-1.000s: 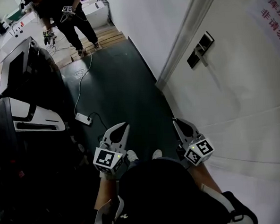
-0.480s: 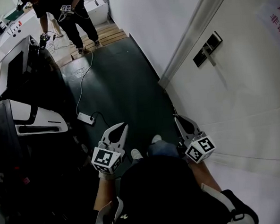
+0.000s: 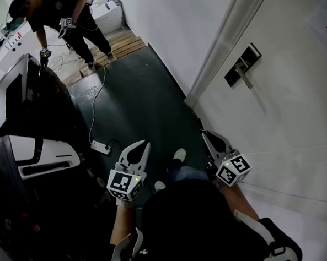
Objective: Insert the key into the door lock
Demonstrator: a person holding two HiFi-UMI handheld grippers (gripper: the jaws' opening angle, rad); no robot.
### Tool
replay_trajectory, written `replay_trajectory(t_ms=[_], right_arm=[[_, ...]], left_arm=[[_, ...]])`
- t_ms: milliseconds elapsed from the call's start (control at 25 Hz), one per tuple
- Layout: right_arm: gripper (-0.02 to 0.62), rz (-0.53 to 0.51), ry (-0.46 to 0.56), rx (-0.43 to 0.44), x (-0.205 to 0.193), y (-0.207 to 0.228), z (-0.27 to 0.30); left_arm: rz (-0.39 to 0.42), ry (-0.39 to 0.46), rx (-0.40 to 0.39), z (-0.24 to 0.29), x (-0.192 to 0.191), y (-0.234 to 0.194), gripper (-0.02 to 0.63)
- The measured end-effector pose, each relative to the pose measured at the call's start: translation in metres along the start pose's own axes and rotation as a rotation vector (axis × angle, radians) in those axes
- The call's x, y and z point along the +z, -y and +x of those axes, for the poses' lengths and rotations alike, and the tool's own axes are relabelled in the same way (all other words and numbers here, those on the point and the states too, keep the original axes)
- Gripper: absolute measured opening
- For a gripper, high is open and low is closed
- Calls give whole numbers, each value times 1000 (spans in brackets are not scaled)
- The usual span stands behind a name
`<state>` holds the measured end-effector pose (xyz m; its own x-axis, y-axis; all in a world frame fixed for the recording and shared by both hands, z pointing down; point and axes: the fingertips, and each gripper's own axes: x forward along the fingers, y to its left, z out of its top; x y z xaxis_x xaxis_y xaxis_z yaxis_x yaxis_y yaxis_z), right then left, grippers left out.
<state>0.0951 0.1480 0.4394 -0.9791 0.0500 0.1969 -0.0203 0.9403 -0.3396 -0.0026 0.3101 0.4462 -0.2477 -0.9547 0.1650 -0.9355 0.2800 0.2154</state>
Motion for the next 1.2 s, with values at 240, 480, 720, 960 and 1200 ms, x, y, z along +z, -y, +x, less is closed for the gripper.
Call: replay_trajectory(t_ms=[240,480,720,960,1200], right_arm=[[34,13,8,-13,26,50,29],[34,27,8,-13,47,91,44],[34,82,26,-40,49,130,43],[34,166,54,-100,49,159,32],[34,196,82,-189,52,184,21]], left_arm=[[32,-11,-31,70,21,-23,8],[63,-26,-69,135,40,-22,8],[82,-43,-103,183,46,-10,8],[87,-72,-171,219,48,5,8],[109,-114,-287,257,40,19,8]])
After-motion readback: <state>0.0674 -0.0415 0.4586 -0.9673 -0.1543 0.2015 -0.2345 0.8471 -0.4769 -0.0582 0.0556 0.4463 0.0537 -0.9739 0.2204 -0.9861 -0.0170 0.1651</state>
